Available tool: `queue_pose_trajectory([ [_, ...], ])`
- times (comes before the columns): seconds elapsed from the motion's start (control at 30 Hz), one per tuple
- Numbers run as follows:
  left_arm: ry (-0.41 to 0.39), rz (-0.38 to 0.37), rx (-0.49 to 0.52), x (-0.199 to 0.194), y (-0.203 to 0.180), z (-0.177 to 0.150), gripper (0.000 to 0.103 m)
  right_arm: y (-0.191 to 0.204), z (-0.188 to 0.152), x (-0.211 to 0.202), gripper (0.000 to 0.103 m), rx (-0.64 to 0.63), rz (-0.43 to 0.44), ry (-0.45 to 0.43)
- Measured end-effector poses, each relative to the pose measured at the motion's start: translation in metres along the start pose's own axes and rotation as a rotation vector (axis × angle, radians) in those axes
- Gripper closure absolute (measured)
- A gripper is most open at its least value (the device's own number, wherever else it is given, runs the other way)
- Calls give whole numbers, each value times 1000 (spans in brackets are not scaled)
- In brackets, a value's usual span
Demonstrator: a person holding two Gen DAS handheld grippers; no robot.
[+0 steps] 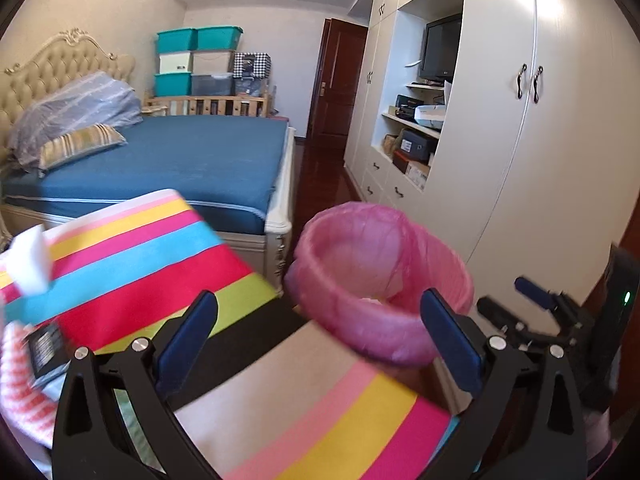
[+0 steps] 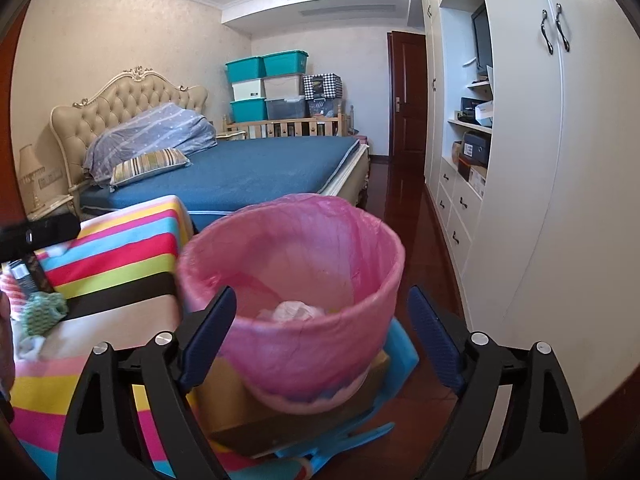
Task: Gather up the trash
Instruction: 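Move both tools back to the table toward the remaining trash, then grasp a white tissue with the right gripper while the left gripper grasps a white foam sheet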
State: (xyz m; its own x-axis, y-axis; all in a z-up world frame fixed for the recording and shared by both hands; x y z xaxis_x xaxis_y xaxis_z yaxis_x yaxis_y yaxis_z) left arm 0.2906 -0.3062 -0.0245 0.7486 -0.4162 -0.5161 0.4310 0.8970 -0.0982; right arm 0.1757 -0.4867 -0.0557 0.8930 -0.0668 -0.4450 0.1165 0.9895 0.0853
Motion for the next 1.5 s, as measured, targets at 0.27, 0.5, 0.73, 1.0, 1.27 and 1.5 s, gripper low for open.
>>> queue_pose_trajectory([
  [0.27,4,45,91,-68,25,-46,5,52,-15,-21,18,-13,79,26],
  [0.5,-8,186,39,-125,85,-85,5,114,-31,-18,18,-78,167,89],
  [0.73,-35,302,-25,-175,140,-110,5,180,-37,-18,18,-168,257,126],
  [1.0,21,401,-81,-207,189,-143,5,250,-44,-23,18,-263,370,169],
  [1.27,59,453,-211,-225,232,-167,5,315,-57,-26,32,-435,458,181],
  [1.5,82,451,-232,-228,239,-169,5,333,-71,3,52,-456,415,304],
])
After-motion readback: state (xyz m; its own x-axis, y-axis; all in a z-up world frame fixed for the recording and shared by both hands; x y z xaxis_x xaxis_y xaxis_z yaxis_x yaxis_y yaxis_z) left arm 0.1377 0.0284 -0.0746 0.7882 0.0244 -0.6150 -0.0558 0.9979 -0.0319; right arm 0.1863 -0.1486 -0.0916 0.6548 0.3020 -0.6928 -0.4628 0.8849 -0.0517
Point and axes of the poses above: each gripper's, at about its wrist camera, not at the fingertips, and x roughly the way its jaws point, y to its left, z to its top, the point moved 5 cm from there along x, roughly the way its jaws point, and after that the axes turned 5 degrees about z, right-handed, at the moved point
